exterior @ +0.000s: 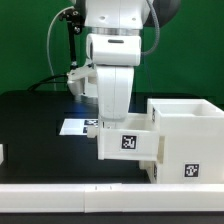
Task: Assemble drawer
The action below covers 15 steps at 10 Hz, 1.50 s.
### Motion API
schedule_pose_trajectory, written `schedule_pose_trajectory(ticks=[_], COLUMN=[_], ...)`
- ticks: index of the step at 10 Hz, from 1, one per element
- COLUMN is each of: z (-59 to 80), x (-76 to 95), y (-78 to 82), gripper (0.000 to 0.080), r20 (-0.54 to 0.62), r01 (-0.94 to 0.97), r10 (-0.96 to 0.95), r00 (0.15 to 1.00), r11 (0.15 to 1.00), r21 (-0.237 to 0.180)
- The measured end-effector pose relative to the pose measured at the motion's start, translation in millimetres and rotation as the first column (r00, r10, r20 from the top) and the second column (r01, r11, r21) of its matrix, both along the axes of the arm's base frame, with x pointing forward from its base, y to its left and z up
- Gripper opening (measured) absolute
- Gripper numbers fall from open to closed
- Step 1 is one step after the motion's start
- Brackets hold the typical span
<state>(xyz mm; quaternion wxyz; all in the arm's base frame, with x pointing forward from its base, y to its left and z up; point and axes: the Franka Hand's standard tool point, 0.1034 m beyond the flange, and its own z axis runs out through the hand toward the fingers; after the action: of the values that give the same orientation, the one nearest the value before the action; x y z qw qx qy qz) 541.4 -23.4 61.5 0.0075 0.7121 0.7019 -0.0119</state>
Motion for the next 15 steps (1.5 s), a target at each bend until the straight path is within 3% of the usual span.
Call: schedule_pose_trajectory(ticks=[8, 15], z=[-4.4, -6.3], x=[-3.5, 3.9], y=[10.4, 40.8], gripper=[0.0038, 0.0038], r20=[-0.007, 0.013], r01=[0.016, 0.020], r10=[-0.016, -0.020], r00=[1.000, 1.000], r11=[1.000, 0.999], r21=[0.005, 0.029])
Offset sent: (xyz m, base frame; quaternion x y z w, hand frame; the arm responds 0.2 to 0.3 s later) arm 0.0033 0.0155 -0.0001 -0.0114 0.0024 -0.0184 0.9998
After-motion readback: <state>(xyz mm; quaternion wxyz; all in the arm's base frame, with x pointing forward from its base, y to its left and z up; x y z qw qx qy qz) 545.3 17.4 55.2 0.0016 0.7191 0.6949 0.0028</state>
